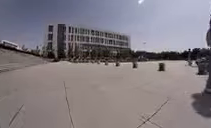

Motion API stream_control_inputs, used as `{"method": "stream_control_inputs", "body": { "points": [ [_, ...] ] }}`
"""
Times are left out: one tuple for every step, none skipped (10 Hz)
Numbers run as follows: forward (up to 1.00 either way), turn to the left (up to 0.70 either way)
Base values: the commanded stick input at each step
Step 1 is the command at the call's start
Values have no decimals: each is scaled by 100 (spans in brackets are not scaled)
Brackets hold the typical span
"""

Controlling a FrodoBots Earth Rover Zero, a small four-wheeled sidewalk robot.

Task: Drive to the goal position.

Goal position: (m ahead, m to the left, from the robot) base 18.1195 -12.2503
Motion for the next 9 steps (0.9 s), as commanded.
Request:
{"method": "stream_control_inputs", "body": {
  "points": [
    [100,0],
    [100,0],
    [100,0],
    [100,0],
    [100,0],
    [100,0],
    [100,0],
    [100,0],
    [100,0]
  ]
}}
